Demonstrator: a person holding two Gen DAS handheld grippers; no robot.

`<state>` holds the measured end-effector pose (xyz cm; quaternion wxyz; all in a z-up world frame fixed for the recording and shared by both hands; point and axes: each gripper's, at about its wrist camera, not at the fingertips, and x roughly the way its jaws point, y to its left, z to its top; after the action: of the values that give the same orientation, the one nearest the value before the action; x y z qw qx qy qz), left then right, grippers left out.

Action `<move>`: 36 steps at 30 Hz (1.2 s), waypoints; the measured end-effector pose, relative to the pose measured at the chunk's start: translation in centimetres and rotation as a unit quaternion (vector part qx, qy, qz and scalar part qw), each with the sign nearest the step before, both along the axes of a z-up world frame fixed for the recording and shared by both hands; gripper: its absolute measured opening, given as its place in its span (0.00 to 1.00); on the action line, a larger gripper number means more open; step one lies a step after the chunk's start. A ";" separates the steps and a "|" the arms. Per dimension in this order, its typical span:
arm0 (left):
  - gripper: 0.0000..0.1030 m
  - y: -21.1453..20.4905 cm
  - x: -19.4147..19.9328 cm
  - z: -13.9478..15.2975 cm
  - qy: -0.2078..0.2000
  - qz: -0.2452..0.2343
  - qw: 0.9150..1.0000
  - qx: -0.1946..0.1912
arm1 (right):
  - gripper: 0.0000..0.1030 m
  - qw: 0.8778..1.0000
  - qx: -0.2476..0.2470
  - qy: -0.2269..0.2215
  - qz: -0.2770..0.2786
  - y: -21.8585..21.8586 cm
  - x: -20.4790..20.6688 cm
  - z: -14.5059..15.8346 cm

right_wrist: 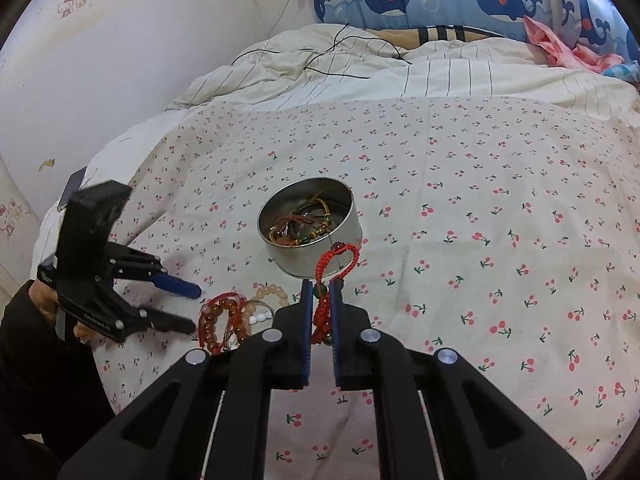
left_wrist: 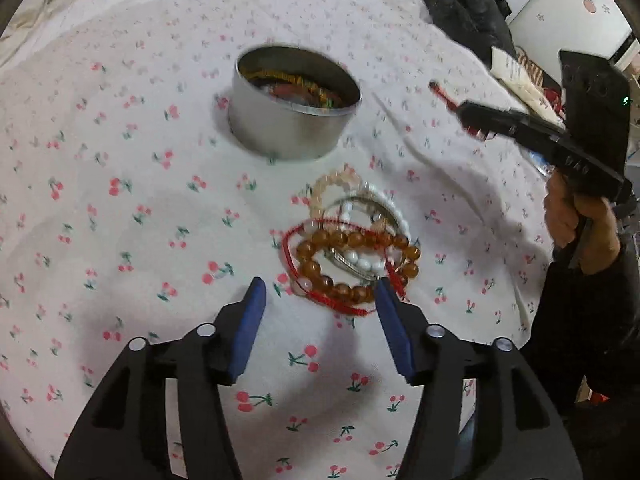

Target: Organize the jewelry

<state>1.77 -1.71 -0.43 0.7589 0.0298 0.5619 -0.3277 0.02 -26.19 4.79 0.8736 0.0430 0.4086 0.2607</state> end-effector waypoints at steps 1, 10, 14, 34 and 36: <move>0.52 -0.4 -0.3 -0.3 -0.001 -0.001 1.000 0.006 | 0.09 1.000 0.001 0.000 0.000 0.0 0.0 0.0; 0.00 0.5 -1.4 2.8 -0.048 -0.008 0.999 -0.023 | 0.09 1.000 0.006 -0.005 0.000 0.0 -0.2 0.3; 0.00 1.0 -0.2 2.6 -0.059 0.028 0.998 -0.011 | 0.09 1.000 0.006 -0.004 0.003 0.1 -0.3 0.2; 0.47 1.7 2.6 -0.6 -0.021 0.098 0.995 -0.008 | 0.10 1.000 0.012 -0.003 0.013 0.6 -0.2 0.1; 0.47 0.3 2.2 -0.9 -0.044 0.080 0.995 0.041 | 0.10 1.000 0.012 -0.002 0.012 0.7 -0.2 0.1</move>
<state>3.97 -1.42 -1.35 0.8047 0.0304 0.5418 -0.2406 -0.21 -25.49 4.86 0.8705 0.0482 0.4044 0.2764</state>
